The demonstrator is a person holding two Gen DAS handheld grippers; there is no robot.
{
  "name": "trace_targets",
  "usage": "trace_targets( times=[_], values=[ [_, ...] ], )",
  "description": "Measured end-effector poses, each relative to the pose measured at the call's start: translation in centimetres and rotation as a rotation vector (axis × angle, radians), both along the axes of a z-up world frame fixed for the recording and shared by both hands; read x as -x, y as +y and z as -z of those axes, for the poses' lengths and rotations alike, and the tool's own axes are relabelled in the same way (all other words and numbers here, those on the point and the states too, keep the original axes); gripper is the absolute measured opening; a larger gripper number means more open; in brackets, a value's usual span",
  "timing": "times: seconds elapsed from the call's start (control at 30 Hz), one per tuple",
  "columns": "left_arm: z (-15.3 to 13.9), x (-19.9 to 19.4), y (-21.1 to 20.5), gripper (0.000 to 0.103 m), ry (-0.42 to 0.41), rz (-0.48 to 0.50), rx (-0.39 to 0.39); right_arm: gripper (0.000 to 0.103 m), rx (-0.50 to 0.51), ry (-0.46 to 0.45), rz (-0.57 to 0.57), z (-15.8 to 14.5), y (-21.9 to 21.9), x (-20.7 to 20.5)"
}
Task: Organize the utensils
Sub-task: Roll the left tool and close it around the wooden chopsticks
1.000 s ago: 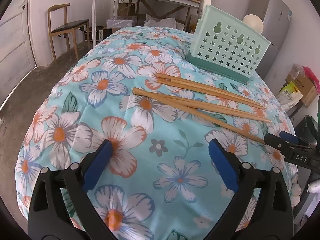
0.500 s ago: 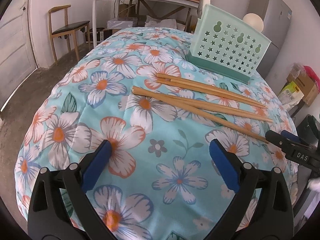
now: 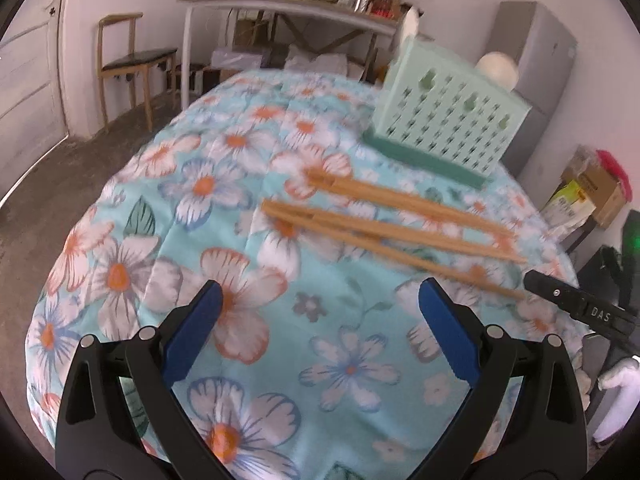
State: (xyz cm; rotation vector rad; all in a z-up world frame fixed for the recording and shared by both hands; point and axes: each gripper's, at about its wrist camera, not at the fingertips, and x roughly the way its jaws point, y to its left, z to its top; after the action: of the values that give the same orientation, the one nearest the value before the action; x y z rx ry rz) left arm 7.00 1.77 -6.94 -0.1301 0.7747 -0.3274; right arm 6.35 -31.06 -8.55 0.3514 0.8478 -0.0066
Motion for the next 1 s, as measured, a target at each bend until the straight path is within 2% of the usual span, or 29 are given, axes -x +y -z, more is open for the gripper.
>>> trace_targets(
  times=[0.07, 0.17, 0.2, 0.23, 0.3, 0.37, 0.6, 0.8, 0.9, 0.93, 1.0],
  values=[
    [-0.7, 0.3, -0.2, 0.095, -0.031, 0.023, 0.016, 0.097, -0.015, -0.020, 0.006, -0.3, -0.5, 0.2],
    [-1.7, 0.1, -0.8, 0.093, -0.045, 0.067, 0.086, 0.097, -0.036, -0.061, 0.004, -0.8, -1.4, 0.3],
    [-1.8, -0.2, -1.0, 0.090, -0.034, 0.076, 0.121, 0.097, -0.047, -0.071, 0.001, -0.9, -1.6, 0.3],
    [-1.8, -0.4, -1.0, 0.081, -0.020, 0.081, 0.149, 0.097, -0.065, -0.078, -0.003, -0.8, -2.0, 0.2],
    [-1.5, -1.3, -1.2, 0.073, 0.039, 0.082, 0.217, 0.096, -0.090, -0.075, -0.006, -0.5, -2.3, 0.1],
    [-1.0, -2.0, -1.1, 0.060, 0.092, 0.077, 0.277, 0.095, -0.115, -0.068, -0.011, 0.0, -2.6, -0.1],
    [2.8, -4.8, 0.3, 0.038, 0.295, -0.043, 0.467, 0.095, -0.160, -0.091, -0.033, 0.3, -3.1, 0.0],
    [3.3, -5.7, 0.2, 0.031, 0.305, -0.088, 0.511, 0.095, -0.180, -0.099, -0.034, 0.4, -3.3, 0.0],
    [3.6, -6.0, 0.3, 0.024, 0.313, -0.124, 0.521, 0.095, -0.188, -0.104, -0.033, 0.5, -3.4, 0.1],
    [3.6, -5.9, 0.5, 0.017, 0.314, -0.132, 0.516, 0.095, -0.190, -0.105, -0.033, 0.5, -3.4, 0.0],
    [3.7, -5.8, 0.8, 0.017, 0.314, -0.139, 0.523, 0.095, -0.189, -0.105, -0.033, 0.5, -3.4, 0.1]
  ],
)
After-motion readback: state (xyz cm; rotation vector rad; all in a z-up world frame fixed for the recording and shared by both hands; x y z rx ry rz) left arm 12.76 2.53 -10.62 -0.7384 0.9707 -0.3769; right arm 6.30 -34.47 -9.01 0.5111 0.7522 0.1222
